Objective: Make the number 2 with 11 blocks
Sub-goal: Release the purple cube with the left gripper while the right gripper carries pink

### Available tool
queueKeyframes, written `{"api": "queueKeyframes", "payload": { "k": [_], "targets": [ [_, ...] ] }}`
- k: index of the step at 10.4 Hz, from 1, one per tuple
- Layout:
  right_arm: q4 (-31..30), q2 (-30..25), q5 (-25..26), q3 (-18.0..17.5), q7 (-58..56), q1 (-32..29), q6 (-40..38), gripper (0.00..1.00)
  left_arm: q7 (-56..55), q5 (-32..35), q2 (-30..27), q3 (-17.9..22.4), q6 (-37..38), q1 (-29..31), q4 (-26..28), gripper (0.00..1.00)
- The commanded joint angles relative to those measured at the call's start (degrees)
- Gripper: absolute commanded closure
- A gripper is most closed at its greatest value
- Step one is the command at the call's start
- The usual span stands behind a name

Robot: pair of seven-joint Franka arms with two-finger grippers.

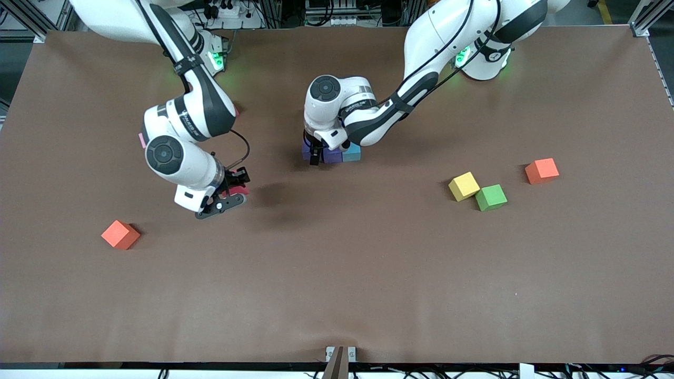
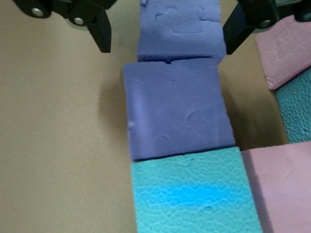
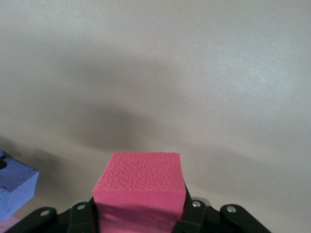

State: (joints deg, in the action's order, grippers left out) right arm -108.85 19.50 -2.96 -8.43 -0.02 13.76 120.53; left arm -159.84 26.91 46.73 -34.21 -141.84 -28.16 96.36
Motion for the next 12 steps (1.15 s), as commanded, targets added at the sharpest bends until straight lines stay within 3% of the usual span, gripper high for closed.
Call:
{"api": "queueKeyframes", "payload": {
  "k": [1, 4, 8, 10, 12],
  "targets": [
    [-1.2, -1.0, -0.6, 0.2, 4.5, 1.6, 2.0, 1.00, -12.3, 4.0, -1.6, 0.1, -0.5, -0.1, 0.4, 0.00],
    [-1.2, -0.5, -0.6, 0.3, 11.9, 4.2, 3.9, 1.00, -12.4, 4.1, -2.6, -0.3, -0.5, 0.6, 0.3, 0.00],
    [-0.5, 0.5, -0.6, 0.4, 12.1, 3.2, 5.2, 1.00, -11.5, 4.0, -4.6, -2.6, -0.5, 2.5, 0.2, 0.00],
    [-0.2, 2.3, -0.4, 0.7, 6.8, -2.7, 5.3, 1.00, -9.6, 4.0, -5.5, -4.9, -0.5, 5.6, 0.1, 0.00],
    [-0.1, 2.5, -0.5, 0.7, 3.6, -3.9, 5.3, 1.00, -7.9, 3.9, -7.8, -5.7, -0.5, 7.6, 0.1, 0.00]
  ]
}}
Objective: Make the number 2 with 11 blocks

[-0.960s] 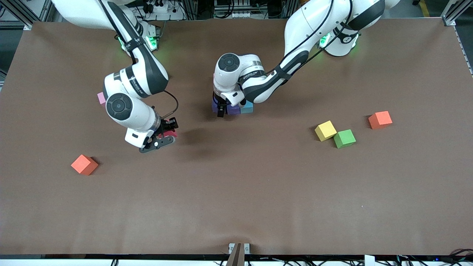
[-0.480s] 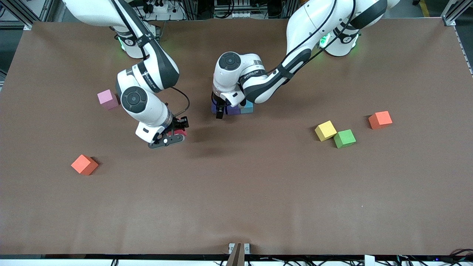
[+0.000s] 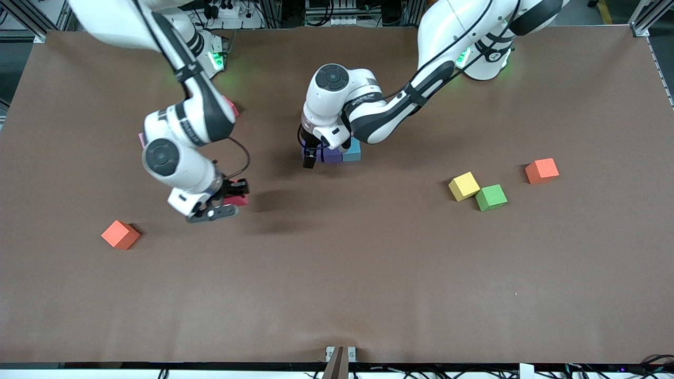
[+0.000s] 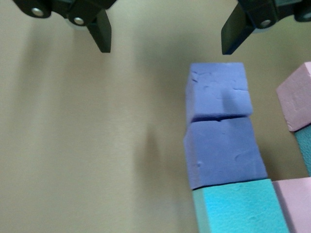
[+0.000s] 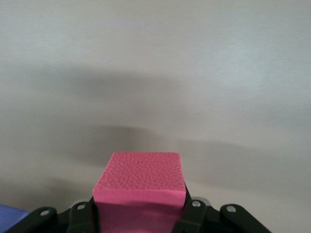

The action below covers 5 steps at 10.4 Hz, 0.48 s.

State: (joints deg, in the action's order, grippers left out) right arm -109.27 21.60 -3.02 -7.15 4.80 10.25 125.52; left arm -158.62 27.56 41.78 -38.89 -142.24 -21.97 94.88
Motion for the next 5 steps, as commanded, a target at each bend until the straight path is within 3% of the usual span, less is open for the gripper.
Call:
{"api": "queueKeyframes", "payload": {
  "k": [1, 5],
  "targets": [
    [0.3, 0.4, -0.4, -0.6, -0.8, -0.1, 0.3, 1.00, -7.9, 3.3, -3.5, -1.9, -0.1, 2.7, 1.5, 0.00],
    [0.4, 1.7, -0.6, -0.8, 8.9, 6.3, 5.0, 1.00, -1.5, 3.2, -5.9, -7.8, 3.6, 11.2, 1.7, 0.00]
  ]
}}
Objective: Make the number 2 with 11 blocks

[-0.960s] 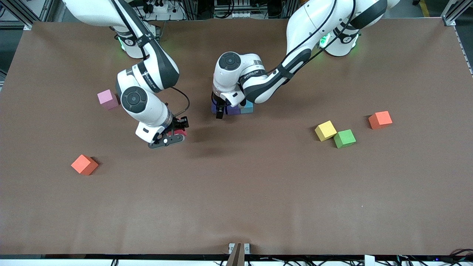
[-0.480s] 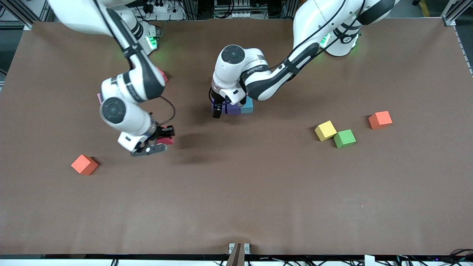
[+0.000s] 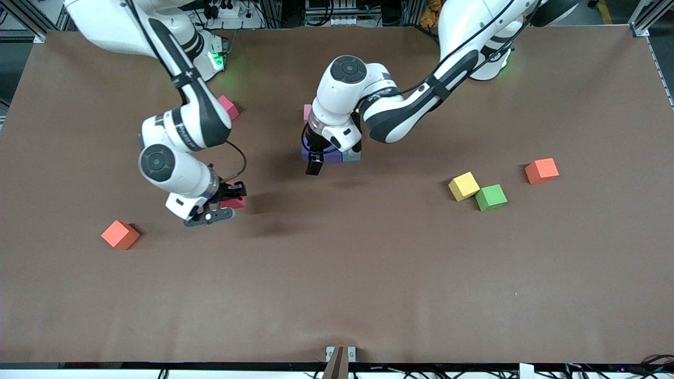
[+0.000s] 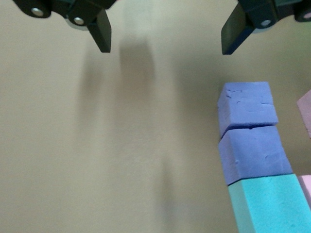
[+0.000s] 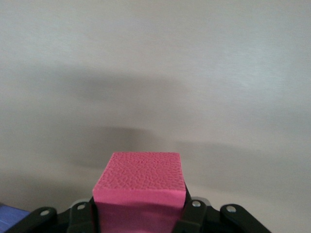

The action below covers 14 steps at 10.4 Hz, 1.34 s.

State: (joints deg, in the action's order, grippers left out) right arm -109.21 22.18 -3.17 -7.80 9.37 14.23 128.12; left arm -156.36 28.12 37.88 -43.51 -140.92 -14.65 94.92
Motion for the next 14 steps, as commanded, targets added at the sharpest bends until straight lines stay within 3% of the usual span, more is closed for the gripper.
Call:
{"api": "queueKeyframes", "payload": {
  "k": [1, 4, 5, 8, 11, 14],
  "targets": [
    [0.3, 1.5, -0.3, -0.1, 5.7, 3.2, 2.7, 1.00, -1.4, 2.6, -2.4, -6.1, 4.5, 7.6, 1.8, 0.00],
    [0.7, 1.8, -0.3, -0.1, 14.1, 8.2, 2.8, 1.00, 8.9, 2.1, -2.4, -21.2, 12.0, 25.1, 1.7, 0.00],
    [0.9, 2.1, -0.3, -0.1, 17.5, 9.8, 2.8, 1.00, 11.9, 2.1, -2.5, -24.5, 13.8, 29.0, 1.7, 0.00],
    [1.5, 4.2, -0.4, -0.1, 22.3, 12.2, 4.1, 1.00, 21.2, 2.1, -2.6, -28.2, 19.0, 34.5, 1.7, 0.00],
    [3.4, 7.4, -0.3, -0.2, 26.8, 17.7, 5.0, 1.00, 31.6, 2.7, -2.7, -28.5, 22.4, 37.1, 1.1, 0.00],
    [3.5, 9.2, -0.3, -0.2, 30.9, 19.8, 5.5, 1.00, 49.9, 2.8, -2.8, -28.4, 27.5, 39.2, -0.3, 0.00]
  ]
}}
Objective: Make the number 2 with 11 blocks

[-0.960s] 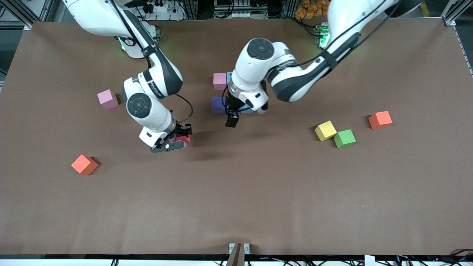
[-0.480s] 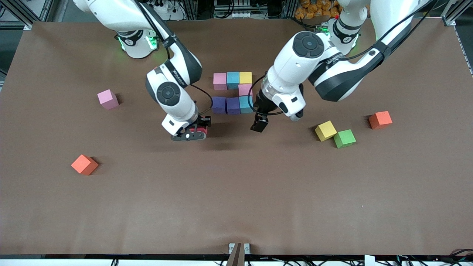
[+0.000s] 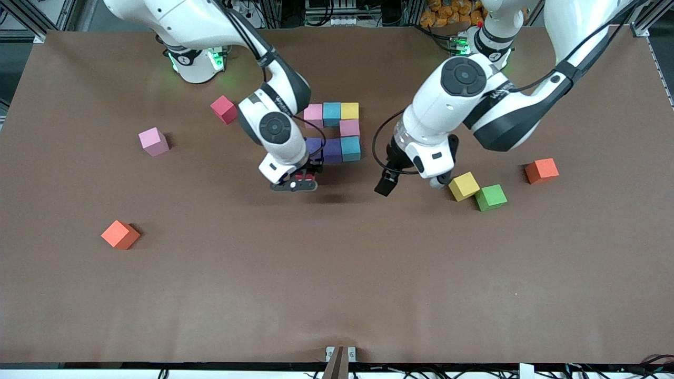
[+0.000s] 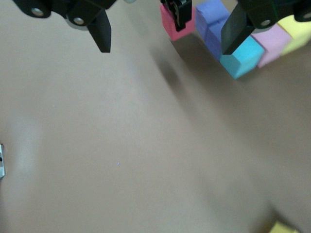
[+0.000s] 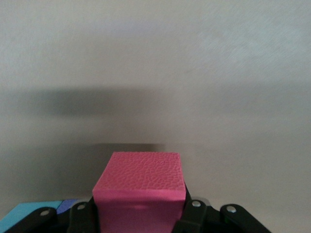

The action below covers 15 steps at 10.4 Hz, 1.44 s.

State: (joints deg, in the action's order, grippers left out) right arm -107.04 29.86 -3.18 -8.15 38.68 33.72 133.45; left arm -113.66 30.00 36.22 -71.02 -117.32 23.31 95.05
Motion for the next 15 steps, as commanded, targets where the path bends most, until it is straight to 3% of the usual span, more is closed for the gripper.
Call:
{"api": "queueKeyframes", "payload": {
  "k": [1, 10, 12, 15],
  "targets": [
    [1.3, 2.2, -0.2, 0.1, 3.7, 1.2, 1.4, 1.00, 12.1, 0.9, -1.2, -0.6, 5.9, 1.2, -0.9, 0.00],
    [1.5, 3.7, 0.7, 0.5, 4.9, 2.0, 2.0, 1.00, 35.2, 0.9, -1.0, 0.3, 16.2, 5.3, -0.8, 0.00],
    [1.6, 3.8, 2.4, 0.5, 4.9, 2.0, 1.7, 1.00, 44.1, -2.3, -5.5, 7.4, 16.2, 2.0, 0.0, 0.00],
    [1.6, 4.3, 2.7, 0.5, 5.0, 2.1, 2.1, 1.00, 62.2, -14.7, -13.4, 18.5, 16.2, -0.9, 2.4, 0.00]
  ]
}}
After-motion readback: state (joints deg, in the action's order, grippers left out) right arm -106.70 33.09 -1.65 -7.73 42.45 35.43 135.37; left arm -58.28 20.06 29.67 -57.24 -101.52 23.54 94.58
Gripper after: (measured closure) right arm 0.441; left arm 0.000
